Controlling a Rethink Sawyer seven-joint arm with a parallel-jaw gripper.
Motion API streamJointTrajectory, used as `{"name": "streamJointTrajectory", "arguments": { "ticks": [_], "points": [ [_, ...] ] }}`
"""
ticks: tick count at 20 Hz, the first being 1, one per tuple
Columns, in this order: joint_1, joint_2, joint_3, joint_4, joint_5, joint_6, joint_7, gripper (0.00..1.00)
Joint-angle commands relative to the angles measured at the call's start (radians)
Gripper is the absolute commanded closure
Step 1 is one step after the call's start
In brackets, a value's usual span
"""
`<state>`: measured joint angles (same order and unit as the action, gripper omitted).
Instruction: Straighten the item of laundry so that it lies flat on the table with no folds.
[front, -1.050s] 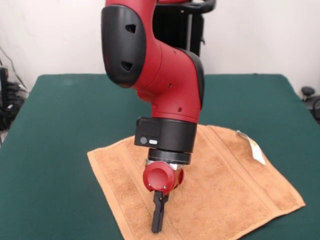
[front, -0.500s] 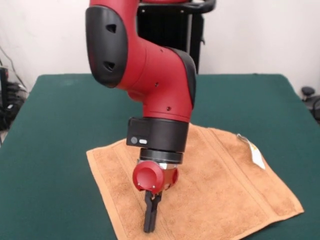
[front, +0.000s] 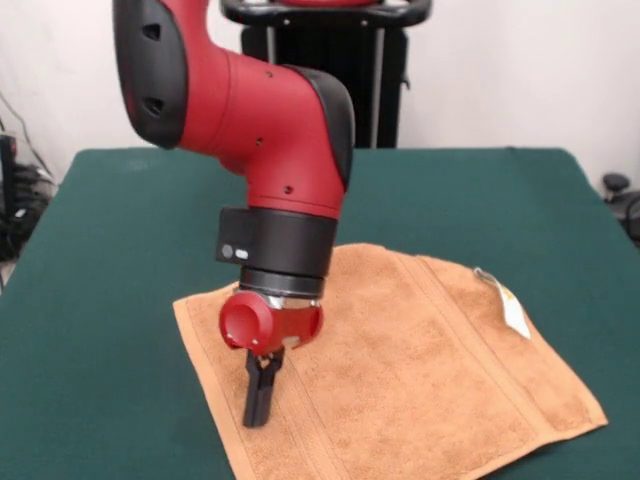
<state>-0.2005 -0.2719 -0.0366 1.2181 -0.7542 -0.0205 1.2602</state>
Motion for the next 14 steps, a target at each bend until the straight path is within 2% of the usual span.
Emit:
{"name": "streamJointTrajectory", "arguments": {
  "ticks": [1,14],
  "points": [
    [-0.004,-0.042,0.153,0.171,-0.015,0.154,0.012,1.0],
    [-0.077,-0.147,0.266,0.295,-0.011,0.22,-0.029,1.0]
  ]
}}
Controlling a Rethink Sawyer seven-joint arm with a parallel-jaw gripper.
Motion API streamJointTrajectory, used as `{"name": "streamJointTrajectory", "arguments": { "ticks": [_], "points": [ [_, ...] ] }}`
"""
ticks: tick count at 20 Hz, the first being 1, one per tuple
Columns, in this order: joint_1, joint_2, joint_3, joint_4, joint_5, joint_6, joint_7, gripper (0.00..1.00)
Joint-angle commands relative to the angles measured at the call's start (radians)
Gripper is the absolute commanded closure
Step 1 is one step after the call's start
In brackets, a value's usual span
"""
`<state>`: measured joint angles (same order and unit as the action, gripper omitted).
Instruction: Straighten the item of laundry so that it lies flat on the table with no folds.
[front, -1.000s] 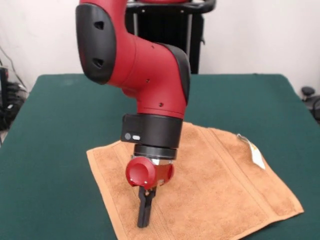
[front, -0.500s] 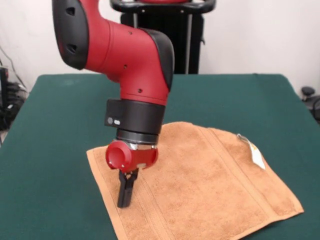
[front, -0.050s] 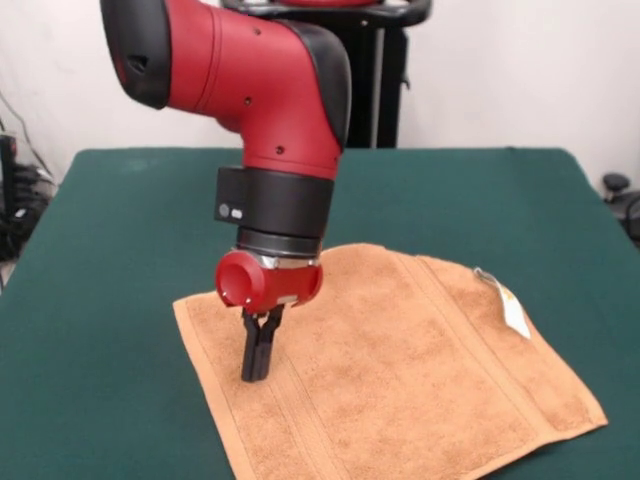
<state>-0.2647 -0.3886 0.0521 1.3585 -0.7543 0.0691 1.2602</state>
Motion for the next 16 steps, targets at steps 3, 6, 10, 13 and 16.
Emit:
{"name": "streamJointTrajectory", "arguments": {
  "ticks": [3,6,10,13,16],
  "points": [
    [-0.033,-0.039,0.207,0.176,-0.008,0.15,-0.038,1.0],
    [-0.04,-0.04,0.215,0.182,-0.006,0.173,-0.038,1.0],
    [-0.06,-0.021,0.217,0.171,0.002,0.236,-0.06,1.0],
    [-0.077,-0.022,0.22,0.185,-0.005,0.258,-0.073,1.0],
    [-0.098,-0.024,0.231,0.203,-0.009,0.284,-0.09,1.0]
  ]
}}
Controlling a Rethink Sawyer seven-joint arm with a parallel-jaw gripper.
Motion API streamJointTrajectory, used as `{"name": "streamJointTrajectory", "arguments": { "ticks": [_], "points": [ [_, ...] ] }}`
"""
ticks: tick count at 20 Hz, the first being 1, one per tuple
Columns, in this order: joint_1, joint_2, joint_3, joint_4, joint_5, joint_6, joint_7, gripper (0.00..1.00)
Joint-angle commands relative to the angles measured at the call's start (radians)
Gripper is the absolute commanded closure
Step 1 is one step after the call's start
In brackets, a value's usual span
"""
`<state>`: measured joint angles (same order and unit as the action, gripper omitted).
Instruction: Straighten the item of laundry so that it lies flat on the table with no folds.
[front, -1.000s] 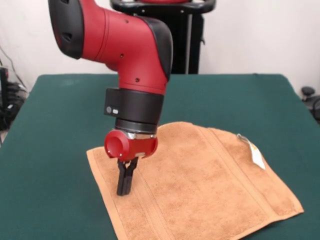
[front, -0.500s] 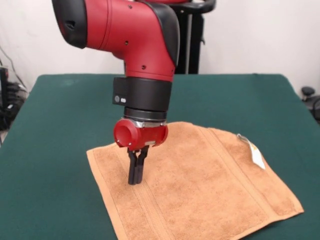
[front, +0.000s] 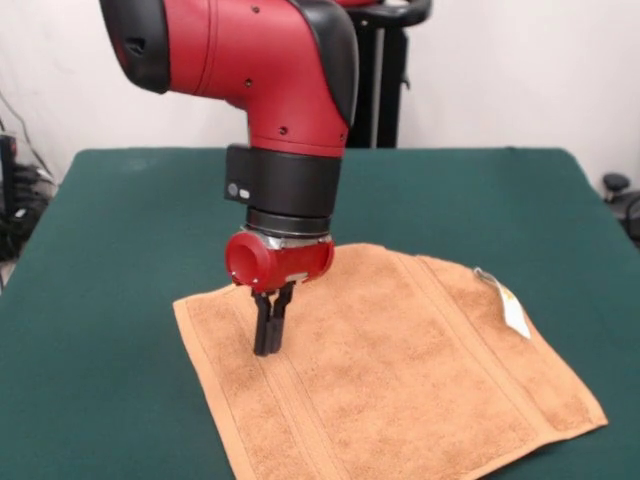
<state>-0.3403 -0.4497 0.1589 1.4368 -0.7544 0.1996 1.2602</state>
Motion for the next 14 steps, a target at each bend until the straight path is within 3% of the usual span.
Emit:
{"name": "streamJointTrajectory", "arguments": {
  "ticks": [1,14],
  "points": [
    [-0.032,0.041,0.13,0.127,-0.005,0.168,-0.096,1.0],
    [-0.101,0.108,0.188,0.117,-0.029,0.239,-0.152,1.0]
  ]
}}
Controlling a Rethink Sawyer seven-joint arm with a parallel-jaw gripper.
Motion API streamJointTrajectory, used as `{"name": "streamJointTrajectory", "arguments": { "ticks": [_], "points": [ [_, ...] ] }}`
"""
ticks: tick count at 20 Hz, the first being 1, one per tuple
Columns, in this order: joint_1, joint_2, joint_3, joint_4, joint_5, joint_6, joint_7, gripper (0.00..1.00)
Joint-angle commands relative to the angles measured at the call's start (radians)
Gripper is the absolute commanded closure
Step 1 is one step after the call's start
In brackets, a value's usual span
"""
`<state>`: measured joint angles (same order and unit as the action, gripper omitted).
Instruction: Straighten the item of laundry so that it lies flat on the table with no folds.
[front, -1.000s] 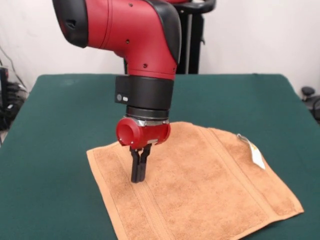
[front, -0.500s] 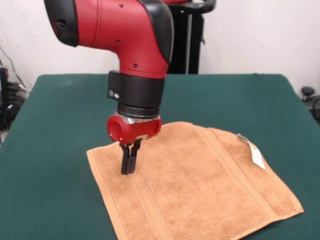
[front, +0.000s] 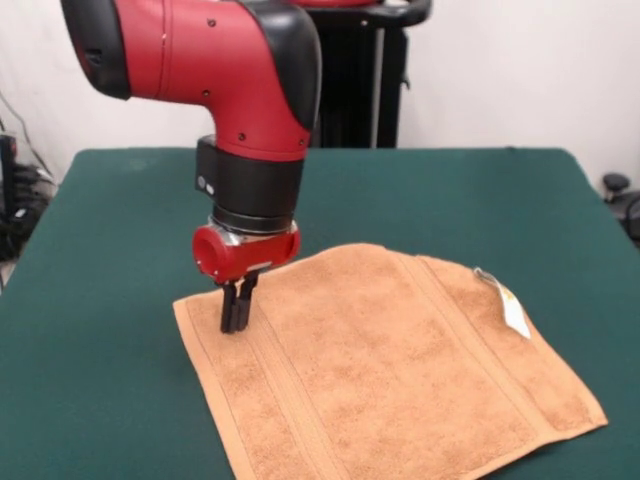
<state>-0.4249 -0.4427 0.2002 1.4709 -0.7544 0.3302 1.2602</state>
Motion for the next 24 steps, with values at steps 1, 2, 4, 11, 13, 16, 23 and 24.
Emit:
{"name": "streamJointTrajectory", "arguments": {
  "ticks": [1,2,4,11,13,16,23,24],
  "points": [
    [-0.012,0.108,0.141,0.073,-0.034,0.111,-0.148,1.0],
    [-0.008,0.111,0.136,0.069,-0.038,0.116,-0.144,1.0],
    [-0.01,0.117,0.129,0.066,-0.041,0.136,-0.153,1.0],
    [-0.102,0.173,0.21,0.069,-0.028,0.155,-0.227,1.0],
    [-0.116,0.199,0.22,0.054,-0.01,0.212,-0.244,1.0],
    [-0.127,0.219,0.228,0.036,0.007,0.29,-0.26,1.0],
    [-0.127,0.259,0.219,-0.017,0.111,0.595,-0.285,1.0],
    [-0.122,0.266,0.211,-0.026,0.118,0.62,-0.28,1.0]
  ]
}}
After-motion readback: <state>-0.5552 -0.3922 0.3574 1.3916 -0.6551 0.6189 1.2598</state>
